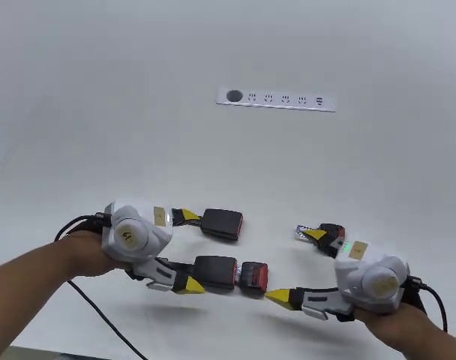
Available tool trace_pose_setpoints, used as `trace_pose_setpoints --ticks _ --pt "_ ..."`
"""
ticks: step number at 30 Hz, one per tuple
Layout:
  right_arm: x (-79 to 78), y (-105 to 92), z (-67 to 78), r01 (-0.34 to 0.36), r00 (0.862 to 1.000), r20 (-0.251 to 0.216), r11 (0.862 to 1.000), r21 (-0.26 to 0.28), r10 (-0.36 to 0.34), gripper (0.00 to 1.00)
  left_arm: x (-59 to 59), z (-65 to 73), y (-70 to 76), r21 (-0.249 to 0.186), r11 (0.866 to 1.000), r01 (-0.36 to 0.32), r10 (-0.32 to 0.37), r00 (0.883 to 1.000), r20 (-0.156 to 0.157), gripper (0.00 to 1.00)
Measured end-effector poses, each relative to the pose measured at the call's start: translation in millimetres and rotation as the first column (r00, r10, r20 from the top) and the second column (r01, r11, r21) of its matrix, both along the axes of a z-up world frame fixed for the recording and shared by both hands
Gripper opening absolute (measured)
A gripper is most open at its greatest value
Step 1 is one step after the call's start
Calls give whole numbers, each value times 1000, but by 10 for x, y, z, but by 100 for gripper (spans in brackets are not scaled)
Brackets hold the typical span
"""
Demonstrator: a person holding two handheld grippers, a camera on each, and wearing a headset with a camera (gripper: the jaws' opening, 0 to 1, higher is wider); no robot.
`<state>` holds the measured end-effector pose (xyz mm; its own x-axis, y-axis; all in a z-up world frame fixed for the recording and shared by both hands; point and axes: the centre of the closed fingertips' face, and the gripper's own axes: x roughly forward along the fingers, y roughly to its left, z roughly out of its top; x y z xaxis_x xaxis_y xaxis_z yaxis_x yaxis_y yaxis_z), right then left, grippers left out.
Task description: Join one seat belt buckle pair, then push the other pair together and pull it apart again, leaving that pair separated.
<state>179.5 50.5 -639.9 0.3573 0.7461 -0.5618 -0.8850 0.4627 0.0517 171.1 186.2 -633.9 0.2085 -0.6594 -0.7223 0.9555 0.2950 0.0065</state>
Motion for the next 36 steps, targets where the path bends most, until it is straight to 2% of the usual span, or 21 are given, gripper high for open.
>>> trace_pose_setpoints --ticks 7,11,15,22,26,28,30,36 --pt "162 -246 46 18 1000 16 1000 -6 -18 80 104 64 65 -7 999 -38 38 999 9 79" --pt "208 -361 61 13 1000 9 1000 -13 -13 80 158 51 101 29 999 -31 30 999 23 79" --pt "267 -451 44 6 1000 11 1000 -29 -6 79 185 65 99 39 999 -15 14 1000 23 79" --pt "387 -576 59 -2 1000 14 999 -49 3 80 372 84 126 34 999 -9 8 1000 23 77" --pt "457 -634 11 -11 1000 6 998 -64 11 79 478 70 129 37 999 -5 3 999 31 77" --pt "492 -659 -11 -11 1000 1 998 -67 11 78 514 39 131 55 998 13 -15 999 39 76" --pt "510 -685 -45 -16 1000 -7 997 -75 16 77 540 -5 137 63 998 27 -29 999 25 76" --pt "531 -767 -168 -43 999 -28 994 -104 41 75 691 -96 136 74 996 53 -55 998 24 74"
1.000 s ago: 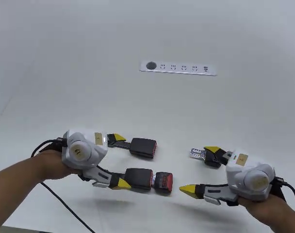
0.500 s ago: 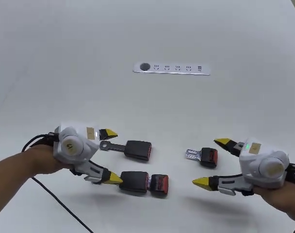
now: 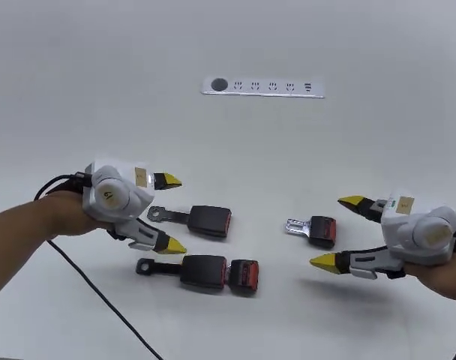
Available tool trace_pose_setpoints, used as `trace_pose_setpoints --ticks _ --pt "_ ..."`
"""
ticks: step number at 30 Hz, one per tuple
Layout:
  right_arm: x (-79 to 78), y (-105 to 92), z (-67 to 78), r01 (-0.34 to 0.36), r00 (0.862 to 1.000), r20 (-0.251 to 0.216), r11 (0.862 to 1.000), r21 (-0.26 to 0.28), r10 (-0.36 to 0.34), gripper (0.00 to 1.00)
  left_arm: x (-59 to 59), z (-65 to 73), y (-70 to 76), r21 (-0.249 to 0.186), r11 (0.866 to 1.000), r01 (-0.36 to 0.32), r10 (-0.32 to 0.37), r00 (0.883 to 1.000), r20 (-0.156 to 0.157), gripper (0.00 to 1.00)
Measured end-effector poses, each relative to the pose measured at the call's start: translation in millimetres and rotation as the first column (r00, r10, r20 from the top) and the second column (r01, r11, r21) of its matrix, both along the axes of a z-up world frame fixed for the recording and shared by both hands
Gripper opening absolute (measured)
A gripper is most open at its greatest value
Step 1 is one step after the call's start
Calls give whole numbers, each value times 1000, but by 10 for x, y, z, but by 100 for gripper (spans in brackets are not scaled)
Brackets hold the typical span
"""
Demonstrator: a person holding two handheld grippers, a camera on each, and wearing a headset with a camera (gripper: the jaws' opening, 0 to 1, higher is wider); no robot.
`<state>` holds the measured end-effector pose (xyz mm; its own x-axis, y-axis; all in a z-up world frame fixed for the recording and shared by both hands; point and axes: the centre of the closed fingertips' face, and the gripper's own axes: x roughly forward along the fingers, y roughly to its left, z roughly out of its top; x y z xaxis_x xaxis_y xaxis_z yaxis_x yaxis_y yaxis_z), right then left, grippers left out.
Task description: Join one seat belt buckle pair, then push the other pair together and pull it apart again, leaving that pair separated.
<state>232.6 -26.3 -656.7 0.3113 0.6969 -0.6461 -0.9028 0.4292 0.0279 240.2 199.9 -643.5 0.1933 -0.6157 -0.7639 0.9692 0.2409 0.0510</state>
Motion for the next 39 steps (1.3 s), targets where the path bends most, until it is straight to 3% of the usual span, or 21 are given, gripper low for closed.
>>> trace_pose_setpoints --ticks 9,13,15,20,22,23,24,25,28,32,37,38,39 --pt "41 -1 -146 -29 999 -42 999 -14 29 69 30 -211 -105 22 997 72 -71 997 -41 70" --pt "27 2 -266 -74 995 -68 996 -41 71 66 62 -280 -147 19 996 83 -82 995 -62 66" --pt "29 5 -286 -83 994 -81 996 -40 79 62 46 -339 -161 25 995 99 -96 992 -85 65" --pt "64 -2 -309 -94 992 -88 994 -48 89 59 54 -443 -189 45 992 119 -114 988 -102 58" --pt "42 -3 -331 -107 991 -88 993 -56 102 59 37 -509 -173 78 986 148 -140 985 -98 56" --pt "30 -6 -344 -117 990 -87 991 -63 111 58 77 -504 -135 101 983 153 -147 987 -63 56" --pt "17 -14 -361 -126 989 -87 990 -67 120 57 35 -480 -219 51 984 171 -167 983 -80 56" --pt "11 -33 -363 -132 989 -81 988 -74 126 57 61 -492 -199 56 989 138 -132 987 -95 55" --pt "23 -20 -350 -133 989 -75 989 -66 128 54 60 -495 -195 59 985 161 -155 984 -86 53" --pt "40 -14 -353 -139 989 -66 988 -67 134 50 43 -482 -205 58 984 168 -163 983 -85 35" --pt "65 48 -351 -166 986 -30 981 -97 164 38 42 -477 -203 55 986 160 -155 985 -76 34" --pt "59 82 -350 -201 980 -23 975 -91 200 36 43 -477 -198 55 988 146 -141 987 -77 34" --pt "70 68 -358 -184 983 -30 978 -98 182 36 48 -483 -193 58 988 140 -135 988 -78 34"
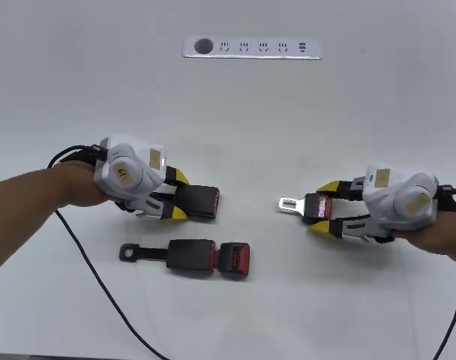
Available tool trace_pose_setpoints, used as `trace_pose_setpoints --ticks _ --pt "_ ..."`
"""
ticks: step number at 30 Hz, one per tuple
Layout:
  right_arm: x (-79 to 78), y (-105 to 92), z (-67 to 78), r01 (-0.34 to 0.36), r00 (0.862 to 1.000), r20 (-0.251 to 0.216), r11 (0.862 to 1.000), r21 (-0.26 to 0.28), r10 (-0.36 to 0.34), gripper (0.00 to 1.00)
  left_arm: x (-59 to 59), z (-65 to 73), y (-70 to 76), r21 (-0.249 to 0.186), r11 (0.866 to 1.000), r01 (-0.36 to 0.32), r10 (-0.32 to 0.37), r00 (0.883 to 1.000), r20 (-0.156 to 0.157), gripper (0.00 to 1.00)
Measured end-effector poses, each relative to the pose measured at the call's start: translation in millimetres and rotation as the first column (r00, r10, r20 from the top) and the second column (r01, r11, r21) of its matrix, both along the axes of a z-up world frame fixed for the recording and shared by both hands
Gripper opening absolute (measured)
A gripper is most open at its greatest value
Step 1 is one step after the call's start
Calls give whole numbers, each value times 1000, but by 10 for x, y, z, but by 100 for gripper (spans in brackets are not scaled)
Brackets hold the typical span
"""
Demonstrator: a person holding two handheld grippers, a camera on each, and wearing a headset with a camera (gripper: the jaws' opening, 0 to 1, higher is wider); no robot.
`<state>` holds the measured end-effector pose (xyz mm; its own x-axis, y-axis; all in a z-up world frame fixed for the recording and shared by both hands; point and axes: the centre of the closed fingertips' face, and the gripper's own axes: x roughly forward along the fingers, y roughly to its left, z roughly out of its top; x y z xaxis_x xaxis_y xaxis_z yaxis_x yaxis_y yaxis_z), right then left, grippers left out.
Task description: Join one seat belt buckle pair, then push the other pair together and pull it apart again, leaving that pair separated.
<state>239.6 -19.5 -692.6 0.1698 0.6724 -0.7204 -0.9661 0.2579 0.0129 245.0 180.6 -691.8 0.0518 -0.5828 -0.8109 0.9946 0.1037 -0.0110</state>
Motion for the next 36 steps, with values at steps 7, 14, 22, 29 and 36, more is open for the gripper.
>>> trace_pose_setpoints --ticks 7,14,22,29,36 --pt "-12 -13 -16 -38 999 -19 999 -30 37 35 -4 -8 6 13 1000 -25 25 1000 -2 34" --pt "6 -13 -3 -44 999 -33 999 -30 43 35 -12 8 -8 33 999 -35 35 999 -15 33" --pt "42 215 -23 -70 997 -28 998 -7 69 35 -10 1 -8 43 999 -32 33 999 -17 33" --pt "56 432 -38 -85 996 -16 996 7 85 35 -7 3 -18 47 999 -27 28 999 -19 33" --pt "45 651 -28 -98 995 -15 995 26 98 35 -4 2 -27 50 998 -36 37 999 -21 33"
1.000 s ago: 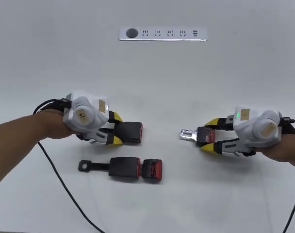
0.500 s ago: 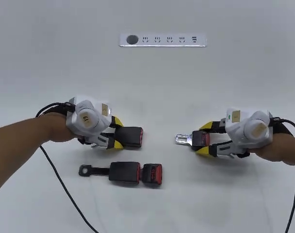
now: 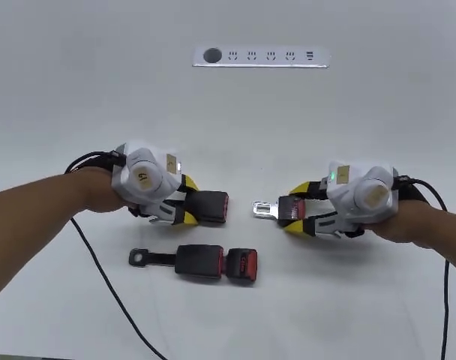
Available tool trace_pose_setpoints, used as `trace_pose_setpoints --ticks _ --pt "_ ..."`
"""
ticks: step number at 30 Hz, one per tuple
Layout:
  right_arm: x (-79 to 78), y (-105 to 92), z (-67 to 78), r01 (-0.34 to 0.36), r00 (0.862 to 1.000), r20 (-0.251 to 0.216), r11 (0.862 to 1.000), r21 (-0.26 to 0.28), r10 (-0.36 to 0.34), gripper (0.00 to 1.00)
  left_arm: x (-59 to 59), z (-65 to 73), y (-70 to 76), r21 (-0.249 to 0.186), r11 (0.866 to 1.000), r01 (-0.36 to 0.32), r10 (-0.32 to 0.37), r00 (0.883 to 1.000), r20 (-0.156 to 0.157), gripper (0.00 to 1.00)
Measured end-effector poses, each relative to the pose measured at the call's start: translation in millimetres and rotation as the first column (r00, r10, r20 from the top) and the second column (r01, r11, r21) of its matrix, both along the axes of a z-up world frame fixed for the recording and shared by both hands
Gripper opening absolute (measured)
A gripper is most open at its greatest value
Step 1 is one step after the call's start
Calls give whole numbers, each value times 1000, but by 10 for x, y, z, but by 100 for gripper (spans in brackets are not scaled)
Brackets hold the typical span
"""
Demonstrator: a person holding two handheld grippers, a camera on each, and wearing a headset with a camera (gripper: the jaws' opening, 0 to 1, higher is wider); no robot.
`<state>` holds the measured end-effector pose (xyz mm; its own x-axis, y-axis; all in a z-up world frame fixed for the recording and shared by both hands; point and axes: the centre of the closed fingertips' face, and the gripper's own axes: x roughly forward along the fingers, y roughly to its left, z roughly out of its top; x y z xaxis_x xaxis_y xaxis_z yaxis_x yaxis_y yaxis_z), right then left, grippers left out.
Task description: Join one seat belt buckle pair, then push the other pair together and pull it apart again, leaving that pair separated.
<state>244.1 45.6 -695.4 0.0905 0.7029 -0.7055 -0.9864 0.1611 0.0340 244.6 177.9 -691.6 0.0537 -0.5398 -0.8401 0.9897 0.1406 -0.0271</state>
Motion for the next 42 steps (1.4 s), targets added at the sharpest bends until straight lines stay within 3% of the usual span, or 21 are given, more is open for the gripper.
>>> trace_pose_setpoints --ticks 19,24,25,27,42 --pt "-26 421 -3 -33 999 2 999 39 33 35 0 -4 -13 11 1000 -13 13 1000 0 33" --pt "-8 528 35 -16 1000 -21 998 58 17 35 -1 1 -32 4 1000 -15 15 1000 4 33" --pt "0 520 25 -32 999 -7 999 40 32 35 -5 2 -32 7 1000 -13 13 1000 4 33" --pt "3 508 27 -21 999 -24 998 51 22 35 -5 -3 -29 8 1000 -11 11 1000 4 33" --pt "23 588 25 -20 1000 -16 999 47 21 34 16 -33 -18 32 999 25 -26 1000 2 33"
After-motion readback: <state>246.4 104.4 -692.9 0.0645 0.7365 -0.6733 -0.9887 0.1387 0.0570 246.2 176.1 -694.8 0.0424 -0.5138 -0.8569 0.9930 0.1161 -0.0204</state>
